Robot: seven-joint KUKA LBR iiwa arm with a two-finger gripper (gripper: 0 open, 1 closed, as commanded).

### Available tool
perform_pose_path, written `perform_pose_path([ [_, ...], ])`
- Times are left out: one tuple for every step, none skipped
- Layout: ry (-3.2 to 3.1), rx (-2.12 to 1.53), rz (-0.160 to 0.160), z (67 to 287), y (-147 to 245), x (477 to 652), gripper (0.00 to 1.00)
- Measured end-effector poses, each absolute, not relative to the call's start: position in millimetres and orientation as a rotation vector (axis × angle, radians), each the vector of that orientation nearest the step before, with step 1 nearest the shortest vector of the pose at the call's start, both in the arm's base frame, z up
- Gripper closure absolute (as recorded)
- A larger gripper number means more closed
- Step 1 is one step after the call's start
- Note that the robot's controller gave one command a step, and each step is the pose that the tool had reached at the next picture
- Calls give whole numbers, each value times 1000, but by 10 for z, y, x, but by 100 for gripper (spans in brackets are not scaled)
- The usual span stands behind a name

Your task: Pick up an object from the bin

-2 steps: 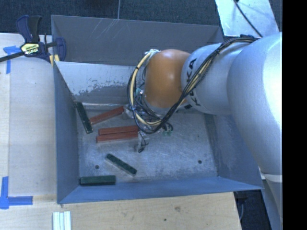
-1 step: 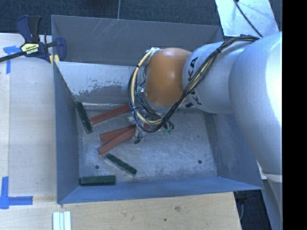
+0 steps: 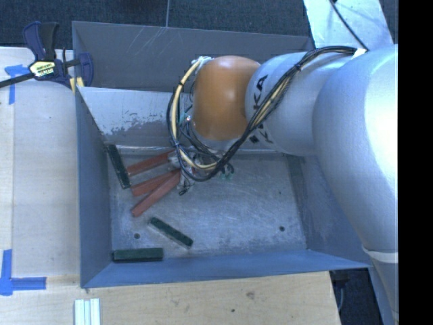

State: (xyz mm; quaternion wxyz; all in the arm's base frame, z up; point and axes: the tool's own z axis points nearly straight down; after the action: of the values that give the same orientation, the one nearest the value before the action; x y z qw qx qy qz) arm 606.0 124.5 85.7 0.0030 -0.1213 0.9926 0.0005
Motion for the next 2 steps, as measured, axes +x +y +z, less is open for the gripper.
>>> perform_pose_path([
  [3107, -362, 1, 2198, 1224, 5996, 100],
  [3133, -332, -1, 1337, 1177, 5345, 100],
])
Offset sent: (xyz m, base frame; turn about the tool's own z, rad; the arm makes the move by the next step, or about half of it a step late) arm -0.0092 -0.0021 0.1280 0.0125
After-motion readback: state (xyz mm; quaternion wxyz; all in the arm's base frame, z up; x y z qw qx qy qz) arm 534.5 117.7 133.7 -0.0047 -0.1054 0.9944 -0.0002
